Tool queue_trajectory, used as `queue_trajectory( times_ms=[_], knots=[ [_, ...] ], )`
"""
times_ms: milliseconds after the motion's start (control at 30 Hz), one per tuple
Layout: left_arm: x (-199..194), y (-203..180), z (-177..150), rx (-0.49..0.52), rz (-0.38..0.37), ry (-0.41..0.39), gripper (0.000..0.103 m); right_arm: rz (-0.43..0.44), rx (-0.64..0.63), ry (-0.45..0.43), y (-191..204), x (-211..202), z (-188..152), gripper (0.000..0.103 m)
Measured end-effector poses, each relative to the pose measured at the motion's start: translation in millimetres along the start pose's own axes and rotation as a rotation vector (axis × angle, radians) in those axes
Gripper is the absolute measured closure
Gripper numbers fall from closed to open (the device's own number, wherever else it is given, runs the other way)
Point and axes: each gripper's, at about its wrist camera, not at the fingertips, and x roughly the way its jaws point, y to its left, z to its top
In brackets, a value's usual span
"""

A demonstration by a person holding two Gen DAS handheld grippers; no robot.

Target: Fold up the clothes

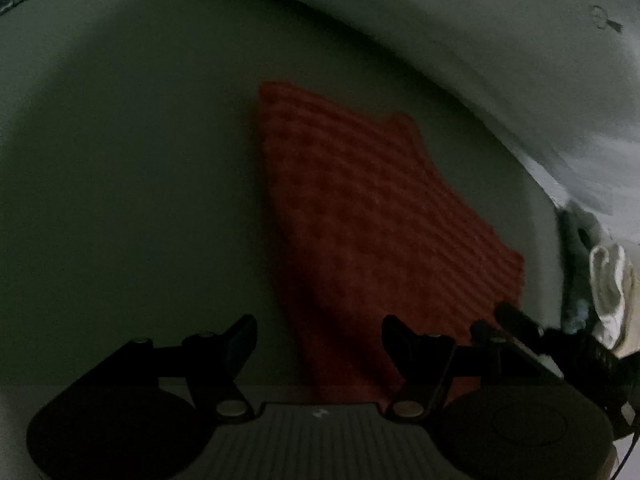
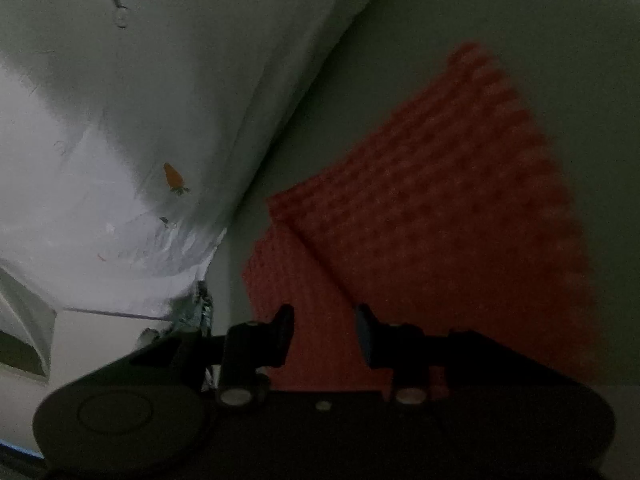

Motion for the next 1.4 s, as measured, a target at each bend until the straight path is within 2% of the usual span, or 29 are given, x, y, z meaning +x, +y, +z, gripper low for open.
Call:
queue_trajectory(
  times_ms=[100,233,267,333,367,400,533,667,800,867,933,1000,1200,1267,1400],
  knots=[
    [5.6,-2.7,4.1,0.0,0.005,0.02,0.033,0.015,0.057,0.004,-1.1,30.2,5.8,0.065],
    [10.8,-1.4,2.8,-0.009,0.038,0.025,0.033,-0.028,0.046,0.008,6.9,59.8,12.2,0.065],
    [10.0,0.0,2.1,-0.015,0.034,0.021,0.033,-0.032,0.05,0.013,10.4,68.8,12.9,0.072],
    [7.2,2.9,1.0,-0.03,0.038,0.017,0.033,-0.024,0.06,0.026,14.4,75.6,12.2,0.092],
    [4.5,4.2,0.2,-0.036,0.047,0.008,0.033,-0.011,0.054,0.025,17.5,75.7,10.6,0.099],
    [1.2,5.7,-0.2,-0.04,0.057,-0.004,0.033,0.007,0.038,0.02,22.6,74.6,8.0,0.101],
    [-15.2,17.2,-1.8,-0.076,0.069,-0.057,0.033,0.088,-0.034,0.042,46.2,72.7,-7.9,0.101],
    [-29.1,33.7,-6.2,-0.142,0.047,-0.089,0.033,0.122,-0.063,0.153,60.4,88.3,-31.7,0.098],
    [-34.7,45.9,-11.5,-0.201,0.056,-0.109,0.033,0.135,0.042,0.248,47.5,105.0,-55.5,0.09],
    [-37.3,54.0,-12.0,-0.213,0.063,-0.111,0.033,0.129,0.09,0.264,40.0,106.2,-63.2,0.087],
    [-38.8,59.0,-15.9,-0.231,0.04,-0.115,0.032,0.114,0.104,0.273,36.8,104.3,-66.3,0.084],
    [-35.9,61.9,-17.4,-0.249,0.022,-0.11,0.03,0.116,0.109,0.264,36.2,99.1,-65.2,0.083],
    [-26.7,64.6,-21.9,-0.246,0.043,-0.079,0.029,0.168,0.1,0.164,44.6,74.4,-48.0,0.079],
    [-25.5,64.9,-20.9,-0.246,0.042,-0.073,0.029,0.12,0.03,0.123,51.3,71.7,-41.1,0.078],
    [-29.9,68.1,-22.2,-0.243,0.041,-0.072,0.029,-0.003,-0.12,0.119,65.6,85.2,-33.0,0.076]
  ],
)
